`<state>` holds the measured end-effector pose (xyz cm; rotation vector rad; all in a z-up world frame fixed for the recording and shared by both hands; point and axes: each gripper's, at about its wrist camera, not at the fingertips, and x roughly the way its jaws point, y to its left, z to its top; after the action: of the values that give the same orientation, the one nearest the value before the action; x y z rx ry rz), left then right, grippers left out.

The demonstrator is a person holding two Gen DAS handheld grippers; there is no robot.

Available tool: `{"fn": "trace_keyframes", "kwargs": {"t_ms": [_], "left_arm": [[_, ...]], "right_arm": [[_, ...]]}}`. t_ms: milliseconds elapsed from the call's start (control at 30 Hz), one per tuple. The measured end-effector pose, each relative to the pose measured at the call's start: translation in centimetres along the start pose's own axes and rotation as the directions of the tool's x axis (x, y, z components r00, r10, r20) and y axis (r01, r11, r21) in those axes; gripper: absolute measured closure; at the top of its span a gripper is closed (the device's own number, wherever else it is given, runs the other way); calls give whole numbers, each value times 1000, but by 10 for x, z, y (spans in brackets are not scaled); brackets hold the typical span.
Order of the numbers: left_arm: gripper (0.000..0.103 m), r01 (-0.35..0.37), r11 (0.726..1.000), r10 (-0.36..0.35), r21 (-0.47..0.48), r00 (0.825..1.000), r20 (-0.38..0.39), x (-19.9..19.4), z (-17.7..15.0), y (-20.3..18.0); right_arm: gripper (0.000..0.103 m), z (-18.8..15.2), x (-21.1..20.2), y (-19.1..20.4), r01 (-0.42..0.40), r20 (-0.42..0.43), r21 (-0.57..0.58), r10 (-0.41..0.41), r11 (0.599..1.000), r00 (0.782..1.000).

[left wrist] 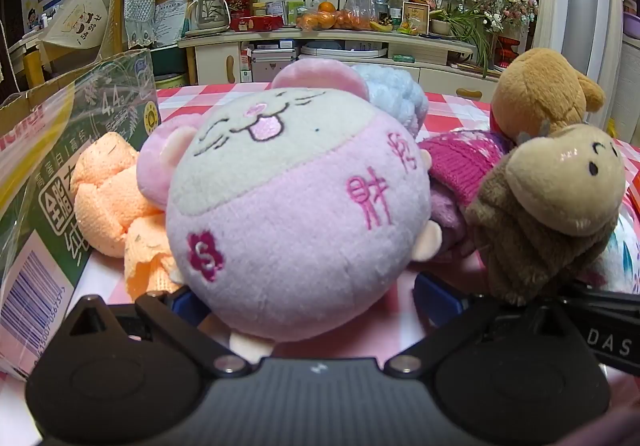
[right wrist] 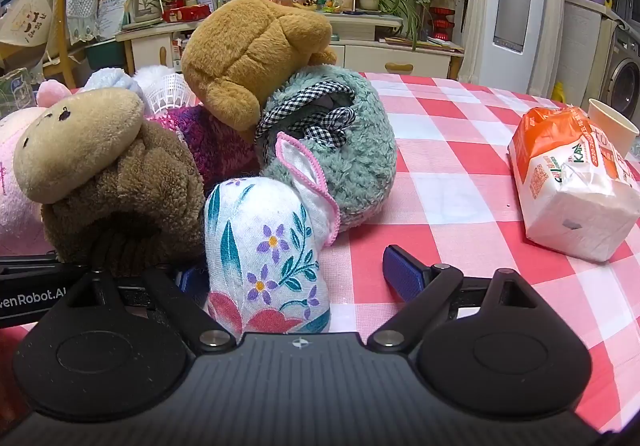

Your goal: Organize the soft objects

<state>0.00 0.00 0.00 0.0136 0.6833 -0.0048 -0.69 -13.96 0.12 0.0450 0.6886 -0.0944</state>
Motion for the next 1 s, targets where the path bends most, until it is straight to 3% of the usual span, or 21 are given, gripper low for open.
{"fn": "trace_keyframes", "kwargs": {"t_ms": [300,567,1000], "left_arm": [[1,11,1000,-11,5,1000,-13,-6,-4,-1],[1,48,999,-48,-7,999,3,-38,-3,5],[1,29,997,-39,78,990,134,-112,19,28]], "right_arm": [[0,7,-3,-2,-4,-48,7,4,1000,999],[0,5,-31,-8,-43,28,40,42,998,999],[0,13,-81,-3,-99,138,0,98,995,986]]}}
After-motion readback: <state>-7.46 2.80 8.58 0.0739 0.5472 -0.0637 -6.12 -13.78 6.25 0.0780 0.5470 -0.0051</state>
